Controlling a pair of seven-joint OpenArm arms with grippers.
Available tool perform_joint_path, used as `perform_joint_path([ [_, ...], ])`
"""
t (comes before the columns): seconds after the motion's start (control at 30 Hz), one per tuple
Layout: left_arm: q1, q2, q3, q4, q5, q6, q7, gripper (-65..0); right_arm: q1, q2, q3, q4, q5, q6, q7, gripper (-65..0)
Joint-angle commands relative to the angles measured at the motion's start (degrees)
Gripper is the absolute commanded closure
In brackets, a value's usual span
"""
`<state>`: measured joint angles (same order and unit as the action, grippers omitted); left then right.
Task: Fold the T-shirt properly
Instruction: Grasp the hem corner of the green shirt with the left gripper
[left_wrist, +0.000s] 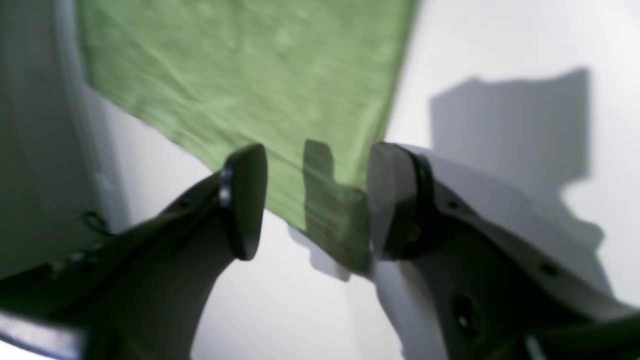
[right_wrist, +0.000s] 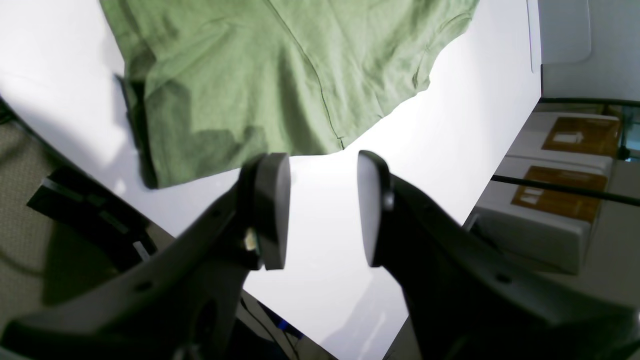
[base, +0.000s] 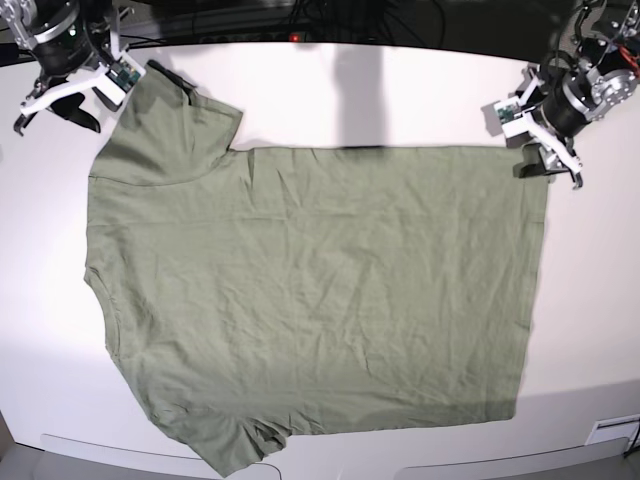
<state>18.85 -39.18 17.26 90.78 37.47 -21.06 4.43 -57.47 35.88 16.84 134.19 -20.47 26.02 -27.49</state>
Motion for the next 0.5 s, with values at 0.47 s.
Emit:
perform_joint_path([
  [0.47, -0.2, -1.7, 2.8, -10.4, 0.4, -1.8, 6.3, -31.9, -0.5, 0.5, 0.4, 0.8, 6.6, 3.4, 0.0, -23.0],
])
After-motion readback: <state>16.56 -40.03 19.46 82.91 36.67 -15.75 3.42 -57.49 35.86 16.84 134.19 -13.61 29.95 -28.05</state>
